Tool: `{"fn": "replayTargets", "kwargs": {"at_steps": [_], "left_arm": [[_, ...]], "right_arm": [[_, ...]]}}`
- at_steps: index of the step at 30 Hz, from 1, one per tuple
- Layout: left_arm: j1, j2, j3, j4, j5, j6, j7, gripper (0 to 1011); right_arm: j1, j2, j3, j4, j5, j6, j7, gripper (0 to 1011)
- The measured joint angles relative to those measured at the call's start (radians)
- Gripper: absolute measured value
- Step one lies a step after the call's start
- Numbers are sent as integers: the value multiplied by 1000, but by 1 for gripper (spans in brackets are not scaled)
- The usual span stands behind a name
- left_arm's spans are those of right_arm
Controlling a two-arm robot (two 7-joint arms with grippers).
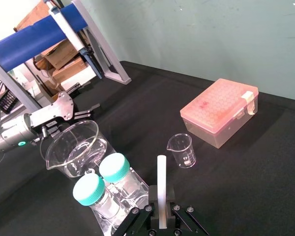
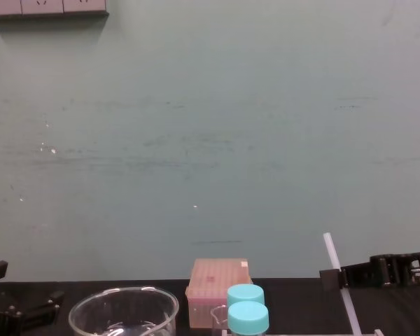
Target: Pick up the stirring rod with one hand, then place it down.
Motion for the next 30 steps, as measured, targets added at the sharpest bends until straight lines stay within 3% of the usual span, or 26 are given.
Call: {"fn": "replayTargets", "kwargs": {"at_steps": [11,18,30], "left_arm": [[0,0,0,0,0,0,0,1005],[0,0,0,0,0,0,0,1005],[0,0,0,0,0,0,0,1005]], "right_arm": [[-12,8,7,-13,8,-17,-8,72],[-47,36,45,-78,33,-67,-43,72],[-80,75,126,-198,30,-188,-81,72]]}}
